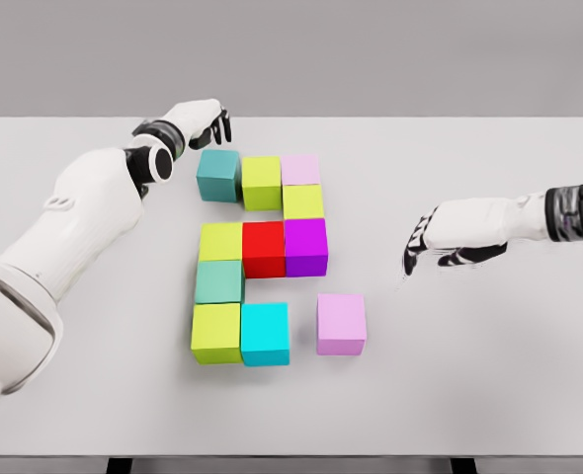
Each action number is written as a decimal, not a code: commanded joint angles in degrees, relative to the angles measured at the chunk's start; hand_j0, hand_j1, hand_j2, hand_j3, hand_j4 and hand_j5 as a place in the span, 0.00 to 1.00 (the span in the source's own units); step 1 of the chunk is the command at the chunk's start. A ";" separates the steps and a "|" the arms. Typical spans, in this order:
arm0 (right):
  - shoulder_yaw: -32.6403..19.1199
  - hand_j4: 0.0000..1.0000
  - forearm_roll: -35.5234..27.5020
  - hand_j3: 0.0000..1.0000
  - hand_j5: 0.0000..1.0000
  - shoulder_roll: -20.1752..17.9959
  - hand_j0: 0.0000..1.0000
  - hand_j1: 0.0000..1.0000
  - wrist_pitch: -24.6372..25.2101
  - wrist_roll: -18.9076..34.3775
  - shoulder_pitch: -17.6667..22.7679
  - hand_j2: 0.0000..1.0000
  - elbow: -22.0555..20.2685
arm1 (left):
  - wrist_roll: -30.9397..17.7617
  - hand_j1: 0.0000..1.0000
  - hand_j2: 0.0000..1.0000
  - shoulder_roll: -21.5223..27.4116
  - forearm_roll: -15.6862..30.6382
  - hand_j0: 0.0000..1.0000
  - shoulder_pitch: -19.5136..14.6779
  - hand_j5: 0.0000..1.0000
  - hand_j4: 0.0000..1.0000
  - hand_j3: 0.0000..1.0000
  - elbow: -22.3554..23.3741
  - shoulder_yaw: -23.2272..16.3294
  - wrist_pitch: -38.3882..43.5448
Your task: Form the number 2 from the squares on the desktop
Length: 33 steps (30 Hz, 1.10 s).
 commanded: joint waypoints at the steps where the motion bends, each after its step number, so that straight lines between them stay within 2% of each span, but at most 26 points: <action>1: -3.59 0.31 -0.34 0.31 0.31 -0.89 0.31 0.31 0.14 -0.01 -0.26 0.31 -0.16 | 0.24 0.31 0.31 0.10 -0.11 0.31 0.00 0.31 0.31 0.31 -0.03 0.06 -0.02; 3: -2.45 0.31 -0.34 0.31 0.31 -2.56 0.31 0.31 0.14 -0.01 -1.84 0.31 -0.25 | 0.24 0.31 0.31 0.01 -0.11 0.31 0.09 0.31 0.31 0.31 -0.03 -0.03 -0.02; 5: 3.43 0.31 -0.34 0.31 0.31 -2.83 0.31 0.31 0.14 -0.01 -4.92 0.31 -0.25 | 0.24 0.31 0.31 0.10 -0.11 0.31 0.09 0.31 0.31 0.31 -0.11 -0.03 -0.02; 7: 5.81 0.30 -0.16 0.30 0.30 -2.74 0.30 0.30 0.14 -0.01 -5.19 0.30 -0.08 | 0.24 0.31 0.31 0.10 -0.02 0.31 0.18 0.31 0.31 0.31 -0.20 -0.03 -0.02; 10: 5.72 0.18 2.56 0.18 0.18 -1.33 0.18 0.18 0.14 -0.01 -3.08 0.18 0.19 | 0.07 0.31 0.31 0.18 -0.02 0.31 0.26 0.31 0.31 0.31 -0.29 -0.12 -0.02; 13: 5.90 0.18 2.83 0.18 0.18 -1.33 0.18 0.18 0.14 -0.01 -2.02 0.18 -0.16 | -0.20 0.31 0.31 0.27 -0.02 0.31 0.44 0.31 0.31 0.31 -0.64 -0.12 -0.02; 16: 6.51 0.18 6.69 0.18 0.18 2.44 0.18 0.18 0.14 -0.01 -0.70 0.18 -0.16 | -0.29 0.31 0.31 0.18 -0.02 0.31 0.62 0.31 0.31 0.31 -0.73 -0.21 -0.02; 19: 9.59 0.18 7.40 0.18 0.18 4.38 0.18 0.18 0.14 -0.01 -1.23 0.18 -0.34 | -0.29 0.31 0.31 0.27 -0.02 0.31 0.70 0.31 0.31 0.31 -0.73 -0.21 -0.02; 29: 11.88 0.17 9.42 0.17 0.17 5.44 0.17 0.17 0.14 -0.01 -1.14 0.17 -0.34 | -0.55 0.31 0.31 0.89 0.33 0.31 0.79 0.31 0.31 0.31 -0.90 -1.70 -0.02; 33: 11.79 0.17 9.16 0.17 0.17 5.26 0.17 0.17 0.14 -0.01 -1.40 0.17 -2.71 | -0.64 0.31 0.31 0.97 0.59 0.31 1.05 0.31 0.31 0.31 -1.96 -1.70 -0.11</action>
